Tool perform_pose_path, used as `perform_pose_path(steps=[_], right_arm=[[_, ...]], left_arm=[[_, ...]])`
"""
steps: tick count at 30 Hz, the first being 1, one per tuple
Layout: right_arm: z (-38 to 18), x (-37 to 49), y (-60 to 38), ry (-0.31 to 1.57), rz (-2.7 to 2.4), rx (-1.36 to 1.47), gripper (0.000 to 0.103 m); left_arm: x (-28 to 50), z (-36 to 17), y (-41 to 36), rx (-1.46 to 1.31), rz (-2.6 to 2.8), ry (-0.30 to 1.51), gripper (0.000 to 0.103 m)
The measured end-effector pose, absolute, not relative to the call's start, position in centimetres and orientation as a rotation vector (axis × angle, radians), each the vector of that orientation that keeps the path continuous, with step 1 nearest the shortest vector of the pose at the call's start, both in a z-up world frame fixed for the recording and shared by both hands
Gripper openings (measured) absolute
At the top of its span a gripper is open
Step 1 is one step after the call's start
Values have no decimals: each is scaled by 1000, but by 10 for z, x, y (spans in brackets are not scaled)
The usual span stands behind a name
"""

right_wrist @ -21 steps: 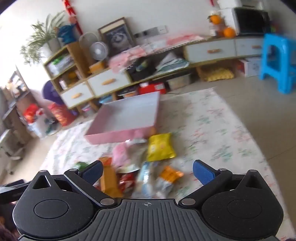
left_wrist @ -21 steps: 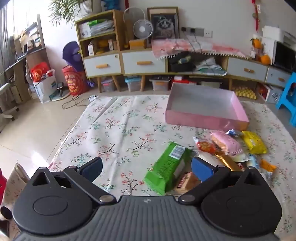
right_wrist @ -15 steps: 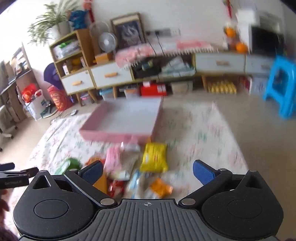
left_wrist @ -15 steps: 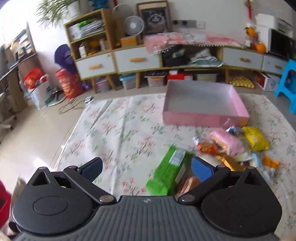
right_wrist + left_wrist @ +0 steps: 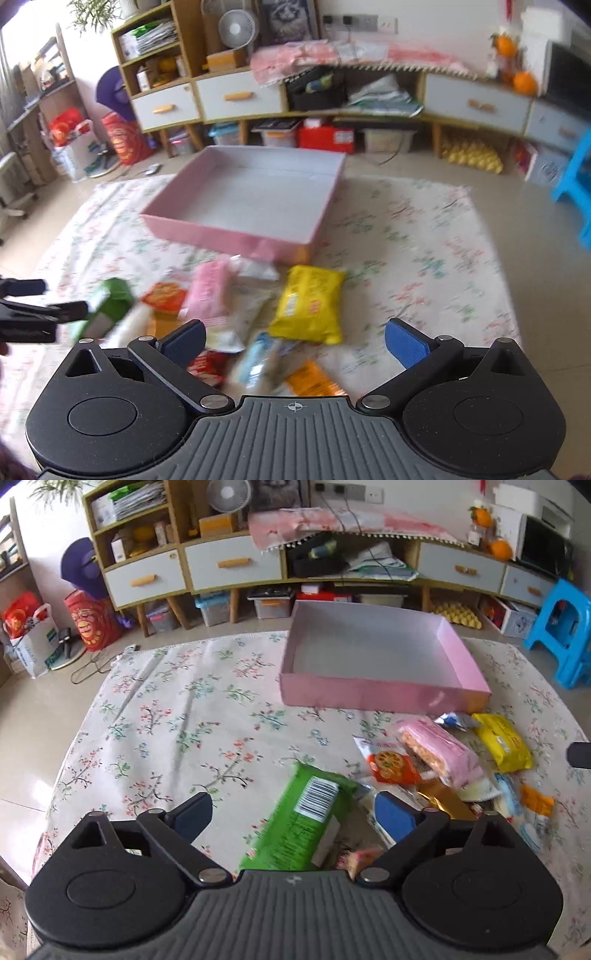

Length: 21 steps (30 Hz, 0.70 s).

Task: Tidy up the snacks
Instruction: 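Grasp the green biscuit pack with the left tool while the right tool grasps the yellow pack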

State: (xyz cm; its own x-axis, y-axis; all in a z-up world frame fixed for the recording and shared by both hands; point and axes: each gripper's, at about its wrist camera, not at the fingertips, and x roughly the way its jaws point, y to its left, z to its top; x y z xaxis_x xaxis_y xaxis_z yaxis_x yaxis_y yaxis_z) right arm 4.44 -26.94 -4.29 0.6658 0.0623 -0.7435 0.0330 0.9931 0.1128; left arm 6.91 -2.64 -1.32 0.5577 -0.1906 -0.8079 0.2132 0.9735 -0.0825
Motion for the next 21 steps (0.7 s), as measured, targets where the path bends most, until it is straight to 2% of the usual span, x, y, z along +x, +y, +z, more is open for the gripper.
perform_pose_path(steps=[1, 4, 9, 15, 20, 21], right_arm=[[-42, 45, -272, 848, -1, 124, 103], [-42, 57, -284, 895, -15, 205, 103], [-63, 81, -305, 966, -42, 354, 103], [-81, 95, -307, 1000, -71, 377, 103], [-95, 107, -299, 1039, -54, 339, 102], [-98, 108, -296, 1048, -53, 334, 102]], left_arm=[[72, -19, -27, 105, -196, 907, 96], [82, -34, -26, 180, -168, 935, 94], [88, -49, -23, 154, -176, 978, 83], [87, -42, -27, 65, -224, 910, 82], [86, -43, -33, 52, -254, 915, 70], [87, -44, -32, 49, -261, 920, 63]])
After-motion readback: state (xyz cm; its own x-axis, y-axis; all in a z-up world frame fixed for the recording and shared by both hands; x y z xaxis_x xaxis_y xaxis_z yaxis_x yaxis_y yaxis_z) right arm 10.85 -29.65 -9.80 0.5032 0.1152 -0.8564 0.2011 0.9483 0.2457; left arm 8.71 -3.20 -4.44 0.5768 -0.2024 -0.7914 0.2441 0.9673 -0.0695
